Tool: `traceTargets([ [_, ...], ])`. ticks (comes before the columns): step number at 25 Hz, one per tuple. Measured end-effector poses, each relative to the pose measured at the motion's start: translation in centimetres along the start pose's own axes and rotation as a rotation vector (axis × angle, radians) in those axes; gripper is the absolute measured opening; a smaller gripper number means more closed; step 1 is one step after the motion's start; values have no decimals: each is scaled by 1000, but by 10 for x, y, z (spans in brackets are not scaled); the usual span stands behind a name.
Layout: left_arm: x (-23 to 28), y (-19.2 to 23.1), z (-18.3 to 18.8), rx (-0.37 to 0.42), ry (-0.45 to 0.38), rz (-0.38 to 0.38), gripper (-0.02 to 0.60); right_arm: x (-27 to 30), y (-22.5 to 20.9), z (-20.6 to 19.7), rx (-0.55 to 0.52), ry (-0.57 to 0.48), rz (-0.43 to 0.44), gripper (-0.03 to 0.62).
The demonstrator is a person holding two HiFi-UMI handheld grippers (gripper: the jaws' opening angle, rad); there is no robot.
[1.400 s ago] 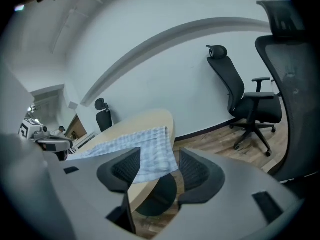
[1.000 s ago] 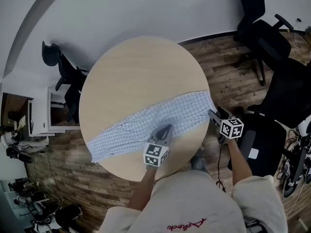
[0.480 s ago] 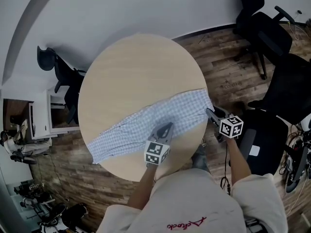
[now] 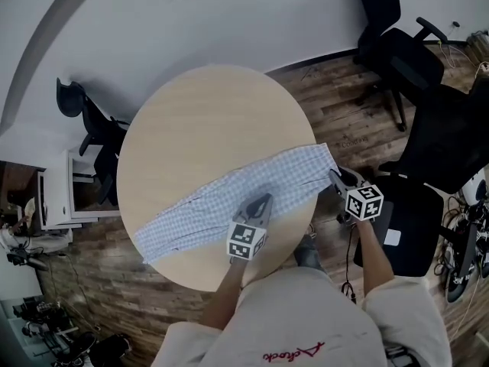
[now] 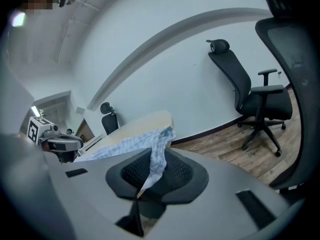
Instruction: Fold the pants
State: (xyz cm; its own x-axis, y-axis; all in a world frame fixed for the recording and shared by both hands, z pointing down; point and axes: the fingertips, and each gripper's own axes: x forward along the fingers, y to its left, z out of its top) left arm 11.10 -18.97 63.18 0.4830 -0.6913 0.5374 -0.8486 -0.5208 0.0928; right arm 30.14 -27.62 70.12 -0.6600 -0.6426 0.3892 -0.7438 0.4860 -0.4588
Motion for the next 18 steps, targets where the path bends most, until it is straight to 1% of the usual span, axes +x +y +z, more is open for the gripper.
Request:
traceTargets([
  [3,-6,-4,-2,-3,-19,-6,37,-16,-4,14,-26,-33,-31,95],
  [6,-14,-7,-5,-5,-39,-13,37,-26,7,29,-63,-68,-40,95],
  [12,-42,5,-11,-19,-94,-8,37,-22,61,60,-164,-134,-37,95],
  [18,-90,33,-21,-54,-166,19,37,-9,129,73,-279,-132,-27,95],
])
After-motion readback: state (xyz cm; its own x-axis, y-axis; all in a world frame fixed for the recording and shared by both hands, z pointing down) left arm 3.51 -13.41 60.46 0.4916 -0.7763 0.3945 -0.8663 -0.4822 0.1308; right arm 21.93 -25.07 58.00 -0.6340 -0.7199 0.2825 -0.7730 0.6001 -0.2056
